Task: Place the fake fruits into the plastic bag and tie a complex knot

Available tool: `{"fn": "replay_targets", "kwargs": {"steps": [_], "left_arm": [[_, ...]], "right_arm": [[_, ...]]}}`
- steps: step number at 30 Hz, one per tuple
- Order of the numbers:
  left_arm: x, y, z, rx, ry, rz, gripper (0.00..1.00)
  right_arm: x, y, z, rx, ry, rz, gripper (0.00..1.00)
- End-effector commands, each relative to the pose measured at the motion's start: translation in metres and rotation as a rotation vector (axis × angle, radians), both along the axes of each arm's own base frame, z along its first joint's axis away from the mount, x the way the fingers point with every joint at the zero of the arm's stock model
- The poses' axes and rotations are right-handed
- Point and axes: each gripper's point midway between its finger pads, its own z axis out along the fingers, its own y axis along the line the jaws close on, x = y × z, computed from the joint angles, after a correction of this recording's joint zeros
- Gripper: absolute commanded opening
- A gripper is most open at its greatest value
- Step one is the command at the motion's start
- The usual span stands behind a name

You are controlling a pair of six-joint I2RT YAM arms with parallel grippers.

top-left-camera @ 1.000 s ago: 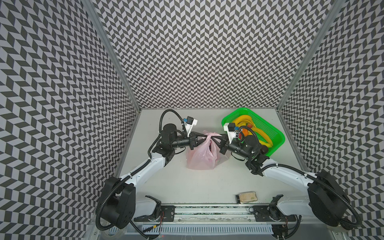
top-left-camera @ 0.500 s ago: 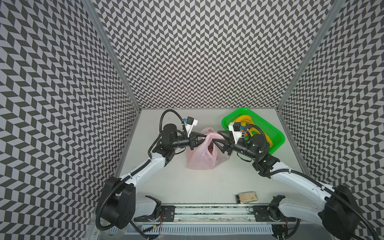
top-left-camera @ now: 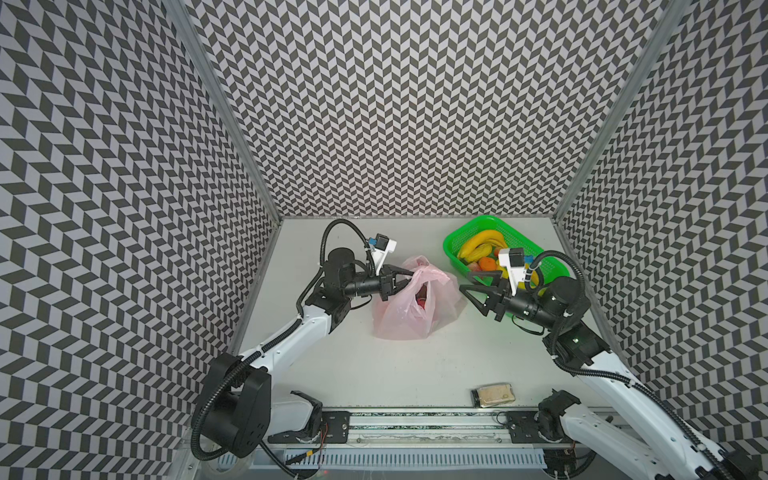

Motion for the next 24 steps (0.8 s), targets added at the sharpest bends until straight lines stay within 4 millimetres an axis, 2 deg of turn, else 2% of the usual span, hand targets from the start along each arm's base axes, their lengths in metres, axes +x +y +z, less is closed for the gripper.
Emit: {"fn": "replay_targets", "kwargs": {"steps": [1, 4, 7, 20, 24], "left_arm": [[0.000, -0.003, 0.010, -0.006, -0.024, -0.009, 0.00], [0.000, -0.004, 0.010, -0.006, -0.024, -0.011, 0.00], [0.000, -0.005, 0.010, -0.007, -0.025, -0.014, 0.00], [0.001, -0.009, 0.009, -0.007, -0.025, -0.029, 0.00], [0.001, -0.011, 0.008, -0.006, -0.021, -0.034, 0.00]], "right_arm": [[-0.020, 0.007, -0.010, 0.069, 0.114, 0.129, 0.52], [-0.024, 0.011, -0.021, 0.074, 0.133, 0.172, 0.51], [-0.026, 0.016, -0.024, 0.085, 0.134, 0.208, 0.50], [0.003, 0.025, -0.020, 0.120, 0.107, 0.121, 0.43], [0.009, 0.027, -0.013, 0.129, 0.083, 0.106, 0.42]]}}
